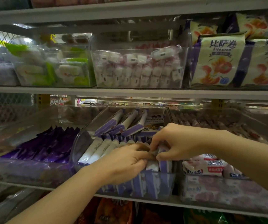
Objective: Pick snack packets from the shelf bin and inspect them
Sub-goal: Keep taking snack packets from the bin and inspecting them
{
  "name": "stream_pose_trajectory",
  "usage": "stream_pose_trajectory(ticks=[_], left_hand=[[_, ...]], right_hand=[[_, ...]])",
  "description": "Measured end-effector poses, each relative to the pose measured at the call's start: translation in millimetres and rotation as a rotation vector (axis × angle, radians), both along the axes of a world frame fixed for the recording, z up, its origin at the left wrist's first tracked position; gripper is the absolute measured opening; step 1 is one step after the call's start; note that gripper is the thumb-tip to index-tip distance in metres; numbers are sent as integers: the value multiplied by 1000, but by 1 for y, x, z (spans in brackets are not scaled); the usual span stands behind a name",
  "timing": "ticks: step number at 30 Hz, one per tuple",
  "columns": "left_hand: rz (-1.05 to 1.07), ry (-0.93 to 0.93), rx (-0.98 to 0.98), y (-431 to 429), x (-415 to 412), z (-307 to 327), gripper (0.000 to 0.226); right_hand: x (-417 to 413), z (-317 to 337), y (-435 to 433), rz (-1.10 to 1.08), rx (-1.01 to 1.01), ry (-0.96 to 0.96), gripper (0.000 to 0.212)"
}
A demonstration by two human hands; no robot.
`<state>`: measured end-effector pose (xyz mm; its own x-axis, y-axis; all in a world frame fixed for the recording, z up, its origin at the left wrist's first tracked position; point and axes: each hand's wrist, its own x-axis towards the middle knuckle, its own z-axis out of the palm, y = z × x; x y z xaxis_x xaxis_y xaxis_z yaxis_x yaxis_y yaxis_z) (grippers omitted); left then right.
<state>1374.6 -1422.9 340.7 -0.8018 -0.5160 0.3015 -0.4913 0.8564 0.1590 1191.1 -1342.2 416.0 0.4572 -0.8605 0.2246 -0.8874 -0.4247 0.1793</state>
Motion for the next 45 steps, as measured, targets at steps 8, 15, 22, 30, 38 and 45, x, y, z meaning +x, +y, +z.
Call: stream_pose_trajectory(ticks=[8, 15, 22, 30, 38, 45], left_hand=[[21, 251, 47, -1, -3, 8, 40], [24, 209, 38, 2, -57, 11, 57], [101, -112, -75, 3, -57, 15, 65], [166, -371, -37, 4, -63, 28, 64], [111, 251, -121, -1, -5, 18, 32], [491, 457, -423, -27, 58, 24, 34]], right_hand=[[-32, 12, -2, -133, -203, -238, 41], [-49, 3, -25, -287, -209, -198, 33], [-51, -1, -29, -282, -201, -252, 35], [-51, -3, -30, -267, -206, -252, 36], [-28, 8, -36, -210, -255, -238, 37], [43, 11, -68, -5, -228, -199, 42]])
